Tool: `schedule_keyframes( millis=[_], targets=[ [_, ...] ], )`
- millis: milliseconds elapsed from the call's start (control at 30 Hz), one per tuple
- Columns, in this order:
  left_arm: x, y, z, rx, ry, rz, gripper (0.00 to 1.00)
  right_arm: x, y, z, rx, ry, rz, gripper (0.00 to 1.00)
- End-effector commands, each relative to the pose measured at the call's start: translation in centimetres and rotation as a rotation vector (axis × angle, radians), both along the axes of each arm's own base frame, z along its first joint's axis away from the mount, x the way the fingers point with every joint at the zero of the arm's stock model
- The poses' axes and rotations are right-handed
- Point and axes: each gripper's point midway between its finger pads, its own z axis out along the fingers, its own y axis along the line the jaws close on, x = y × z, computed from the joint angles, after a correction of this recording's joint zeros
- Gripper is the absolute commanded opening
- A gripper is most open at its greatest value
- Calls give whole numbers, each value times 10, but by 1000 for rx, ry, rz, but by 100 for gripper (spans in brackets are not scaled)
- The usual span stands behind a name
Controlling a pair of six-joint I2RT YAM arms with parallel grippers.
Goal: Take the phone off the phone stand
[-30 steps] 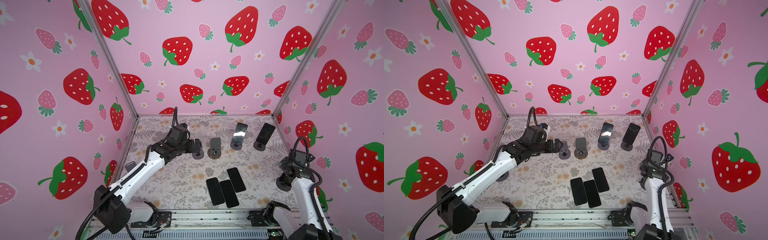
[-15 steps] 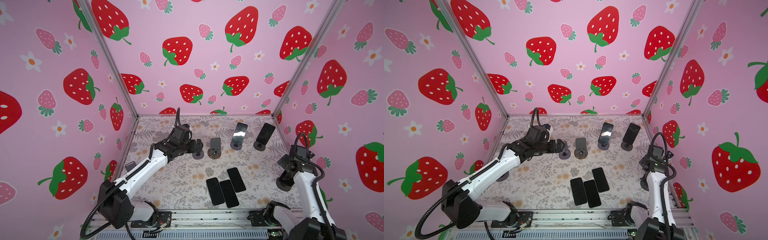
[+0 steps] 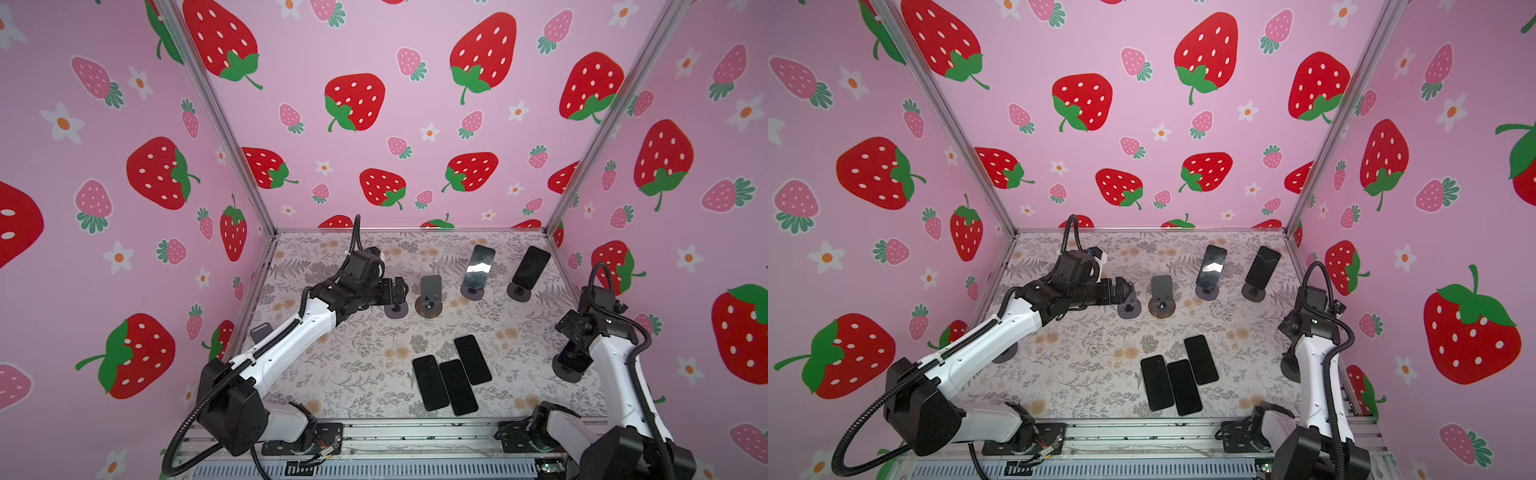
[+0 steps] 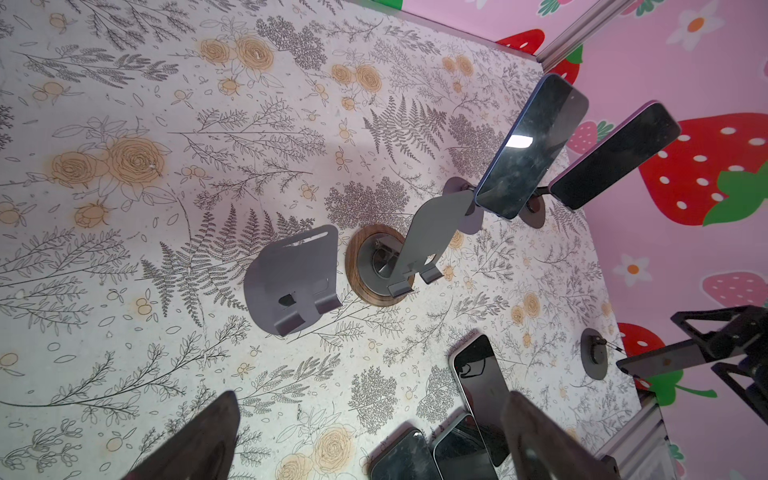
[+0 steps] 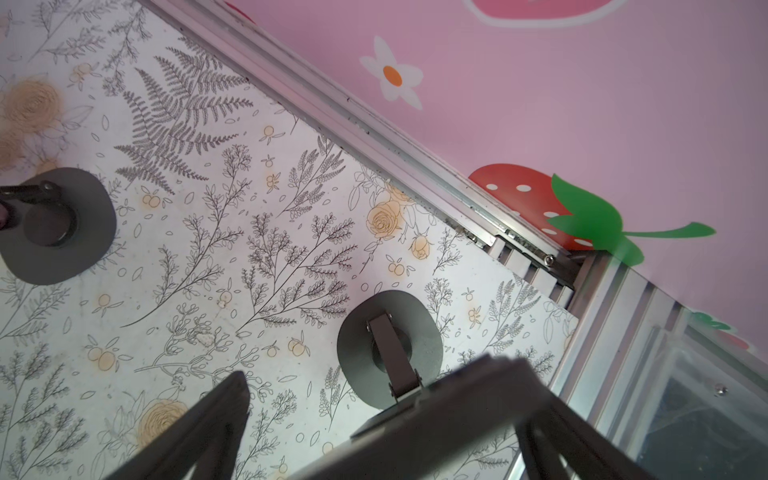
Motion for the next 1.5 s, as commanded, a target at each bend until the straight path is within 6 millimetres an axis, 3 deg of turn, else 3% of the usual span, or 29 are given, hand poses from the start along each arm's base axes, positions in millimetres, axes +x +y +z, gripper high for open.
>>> schedule_keyframes(
  millis=[0, 333, 933, 1033, 1167, 1467],
  targets=[
    [0, -9, 6, -35, -6, -25, 100, -6, -2, 3, -23, 34, 17, 98],
    [-1, -9, 5, -25, -5, -37, 100, -7, -4, -1, -27, 39, 5, 83],
    [2, -15, 3, -39, 21, -46, 100, -5, -6, 12, -49, -4, 2, 78],
    [2, -16, 3, -42, 26, -48, 100, -5, -4, 10, -39, -1, 9, 80],
    [3, -18, 4, -47, 28, -51, 100, -5, -4, 4, -32, 12, 11, 99],
    [0, -19, 6, -49, 38, -61, 100, 6, 5, 17, -10, -30, 87, 100]
  ],
)
